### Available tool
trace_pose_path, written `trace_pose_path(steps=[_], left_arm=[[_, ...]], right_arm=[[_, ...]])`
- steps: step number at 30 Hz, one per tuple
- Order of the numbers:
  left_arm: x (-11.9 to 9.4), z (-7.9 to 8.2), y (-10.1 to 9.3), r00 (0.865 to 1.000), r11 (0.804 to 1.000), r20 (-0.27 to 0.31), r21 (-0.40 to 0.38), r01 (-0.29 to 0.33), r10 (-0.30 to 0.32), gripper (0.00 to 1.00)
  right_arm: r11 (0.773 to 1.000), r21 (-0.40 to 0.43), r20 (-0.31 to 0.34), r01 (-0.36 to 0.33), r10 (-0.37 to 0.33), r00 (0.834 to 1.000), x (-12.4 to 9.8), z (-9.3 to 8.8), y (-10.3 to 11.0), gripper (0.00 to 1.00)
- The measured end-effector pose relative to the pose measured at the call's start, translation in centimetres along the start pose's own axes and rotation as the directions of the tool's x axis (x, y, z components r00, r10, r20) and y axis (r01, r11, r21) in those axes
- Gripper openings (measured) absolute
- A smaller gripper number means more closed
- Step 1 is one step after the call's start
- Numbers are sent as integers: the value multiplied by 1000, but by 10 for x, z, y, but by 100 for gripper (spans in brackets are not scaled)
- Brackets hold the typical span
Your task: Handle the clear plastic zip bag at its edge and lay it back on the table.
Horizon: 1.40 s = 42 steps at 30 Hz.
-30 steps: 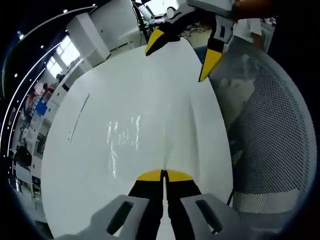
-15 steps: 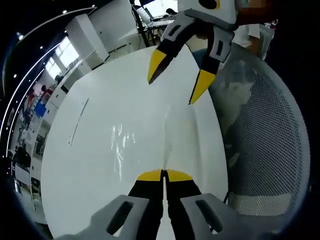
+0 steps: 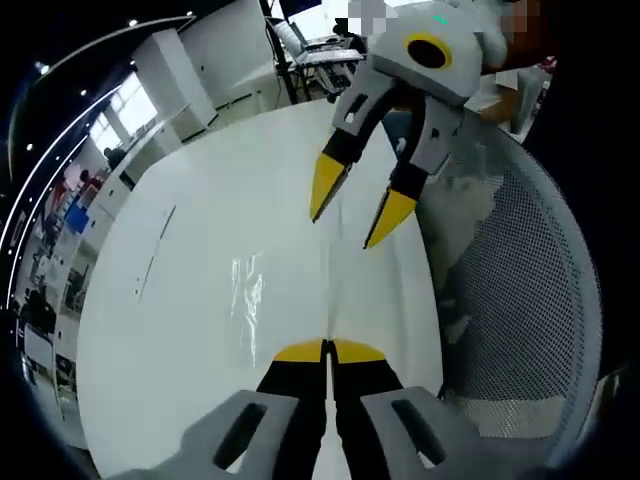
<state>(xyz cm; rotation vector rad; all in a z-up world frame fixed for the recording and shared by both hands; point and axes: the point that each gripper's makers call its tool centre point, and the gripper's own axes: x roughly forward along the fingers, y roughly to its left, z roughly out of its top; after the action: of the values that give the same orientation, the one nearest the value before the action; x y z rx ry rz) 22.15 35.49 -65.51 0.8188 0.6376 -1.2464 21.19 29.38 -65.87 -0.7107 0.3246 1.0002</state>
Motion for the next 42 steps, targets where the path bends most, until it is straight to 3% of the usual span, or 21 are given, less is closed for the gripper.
trace_pose_path(steps=[15, 28, 34, 42], left_arm=[[-2, 1, -9, 999, 999, 14, -19, 41, -41, 0], [3, -8, -11, 999, 996, -4, 89, 33, -33, 6], [4, -5, -12, 1000, 991, 12, 129, 16, -18, 16], [7, 1, -8, 1000, 983, 26, 183, 0, -5, 5]], right_arm=[[998, -57, -13, -2, 1, 1000, 3, -2, 2, 3], [992, -116, -16, -44, 42, 999, 5, -1, 10, 0], [991, -123, -14, -59, 58, 998, 5, 0, 12, 0], [991, -108, -9, -78, 78, 997, 7, 2, 15, 0]])
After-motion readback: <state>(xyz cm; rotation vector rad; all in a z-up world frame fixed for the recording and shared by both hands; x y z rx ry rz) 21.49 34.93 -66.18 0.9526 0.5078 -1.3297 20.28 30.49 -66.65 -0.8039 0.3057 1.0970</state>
